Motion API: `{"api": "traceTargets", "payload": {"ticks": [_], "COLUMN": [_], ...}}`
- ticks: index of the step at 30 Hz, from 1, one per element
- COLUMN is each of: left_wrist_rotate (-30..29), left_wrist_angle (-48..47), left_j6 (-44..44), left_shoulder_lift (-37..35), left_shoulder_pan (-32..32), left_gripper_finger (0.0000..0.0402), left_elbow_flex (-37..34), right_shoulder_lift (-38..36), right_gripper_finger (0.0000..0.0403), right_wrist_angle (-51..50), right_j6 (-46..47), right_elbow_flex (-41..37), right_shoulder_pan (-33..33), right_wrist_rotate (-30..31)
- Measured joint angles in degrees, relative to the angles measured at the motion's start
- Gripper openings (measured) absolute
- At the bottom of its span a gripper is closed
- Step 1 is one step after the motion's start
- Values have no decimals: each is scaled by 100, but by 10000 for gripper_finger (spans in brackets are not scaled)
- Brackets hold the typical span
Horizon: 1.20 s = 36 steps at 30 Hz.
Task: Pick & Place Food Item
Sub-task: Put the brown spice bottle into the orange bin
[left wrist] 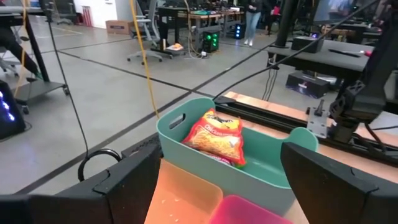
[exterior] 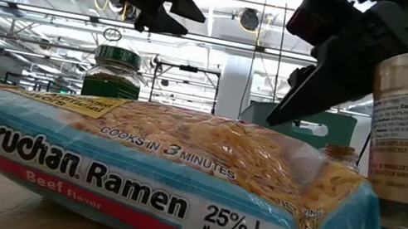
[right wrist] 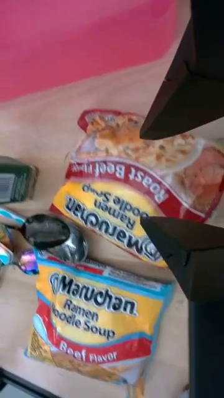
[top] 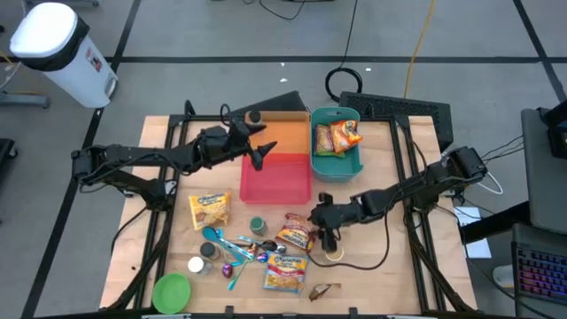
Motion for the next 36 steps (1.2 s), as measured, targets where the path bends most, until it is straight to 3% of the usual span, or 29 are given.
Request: {"api": "traceTargets", "payload": {"ticks": [8, 13, 16, 19, 25, 29, 36], "left_wrist_rotate": [2, 2, 2, 2, 2, 2, 4], "left_wrist_angle": [2, -10, -96, -140, -160, -173, -223], "left_j6": [-9, -7, -5, 39, 61, 61, 74], "left_shoulder_lift": [0, 0, 0, 0, 2, 2, 2], "left_shoulder_pan": [-169, -285, -349, -384, -419, -419, -419], "left_gripper_finger": [335, 337, 335, 337, 337, 337, 338], "left_elbow_flex": [0, 2, 2, 2, 2, 2, 2], "right_shoulder_lift": [-406, -1373, -2022, -2571, -3052, -2948, -2577], "right_gripper_finger": [196, 196, 196, 196, 196, 201, 244], "right_wrist_angle": [493, -969, -1892, -2172, -694, 22, 680], "right_j6": [-777, -296, 373, 1000, 1116, 737, 1204], "right_elbow_flex": [-27, -27, -33, -266, -1289, -2011, -2890], "right_shoulder_pan": [-4, 121, 232, 329, 417, 417, 465], "right_wrist_rotate": [37, 58, 398, 448, 419, 302, 331]}}
